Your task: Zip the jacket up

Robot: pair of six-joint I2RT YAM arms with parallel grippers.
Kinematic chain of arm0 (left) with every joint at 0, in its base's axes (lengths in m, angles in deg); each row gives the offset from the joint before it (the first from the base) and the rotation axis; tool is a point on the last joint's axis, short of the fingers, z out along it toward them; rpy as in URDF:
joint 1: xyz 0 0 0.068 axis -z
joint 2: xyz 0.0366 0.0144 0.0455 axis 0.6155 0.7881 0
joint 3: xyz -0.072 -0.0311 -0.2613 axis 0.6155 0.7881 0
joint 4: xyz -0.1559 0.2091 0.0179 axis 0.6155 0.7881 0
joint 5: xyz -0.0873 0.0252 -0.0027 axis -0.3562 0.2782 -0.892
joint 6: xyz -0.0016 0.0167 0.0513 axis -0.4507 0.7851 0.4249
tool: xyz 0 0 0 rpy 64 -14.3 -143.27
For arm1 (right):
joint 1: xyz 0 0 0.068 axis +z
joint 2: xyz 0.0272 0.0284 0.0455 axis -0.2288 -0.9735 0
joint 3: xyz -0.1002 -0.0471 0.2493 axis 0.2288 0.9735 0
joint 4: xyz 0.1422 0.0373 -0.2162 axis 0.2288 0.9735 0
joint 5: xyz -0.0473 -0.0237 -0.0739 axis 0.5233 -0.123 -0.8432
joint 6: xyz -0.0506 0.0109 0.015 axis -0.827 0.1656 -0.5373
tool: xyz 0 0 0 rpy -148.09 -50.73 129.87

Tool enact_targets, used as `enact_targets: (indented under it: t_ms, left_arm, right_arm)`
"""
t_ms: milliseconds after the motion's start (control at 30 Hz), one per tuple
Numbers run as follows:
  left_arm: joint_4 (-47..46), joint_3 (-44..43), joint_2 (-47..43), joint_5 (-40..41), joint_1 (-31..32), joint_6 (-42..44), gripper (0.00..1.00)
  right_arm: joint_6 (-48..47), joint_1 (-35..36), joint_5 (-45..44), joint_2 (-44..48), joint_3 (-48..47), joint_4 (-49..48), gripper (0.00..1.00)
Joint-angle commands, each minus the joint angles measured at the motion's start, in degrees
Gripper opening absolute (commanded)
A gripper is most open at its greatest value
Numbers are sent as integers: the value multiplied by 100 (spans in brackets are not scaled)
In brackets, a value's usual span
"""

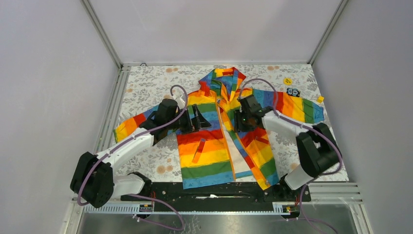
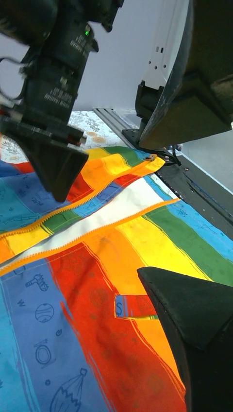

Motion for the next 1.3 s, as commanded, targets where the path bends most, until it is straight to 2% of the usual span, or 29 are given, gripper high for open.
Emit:
enact_targets:
  t_ms: [0,167,300,400,467,567,700,933,1133,1200,1267]
  left_arm:
    - [-364,-44,-184,251,87,-74,99]
    - [-98,145,-514,420,96,7,99]
    - [92,236,-738,507,99,80,99]
    - [186,247,-774,558,104,157,99]
    - [227,234,-751,583,105,201,99]
    - [250,192,-689,538,105,244,99]
    - [266,137,-671,523,102,256,99]
    - [458,123,-802,569,105,256,99]
    - [575,158,-987,590,105,164,99]
    - [600,159,-977,620,105,176,99]
    - [606,151,-827,605,104,173,99]
  right_arm:
    - [-207,273,-627,-768,-763,-185,47]
    - [-326,509,-1037,-1518,-1292,-223,46]
    - [-336,611,-1290,-1893,-1466,-454,52]
    - [-288,619,-1595,-2147,-1632,-537,50]
    - [-275,620,-1740,-2233,-1733,-566,39]
    - [-255,615,-1976,-2235,-1821,-736,17]
    - [-360,614,-2451,-2165,-2177,-762,3]
    - [-395,607,-2760,-2682,-3274,-723,2]
    - [-73,611,-2461,-3317,-4183,-519,2]
    - [-26,612,-2316,-3414,-4351,-421,10]
    - [-107,611,-2243,-3431,-4444,-240,26]
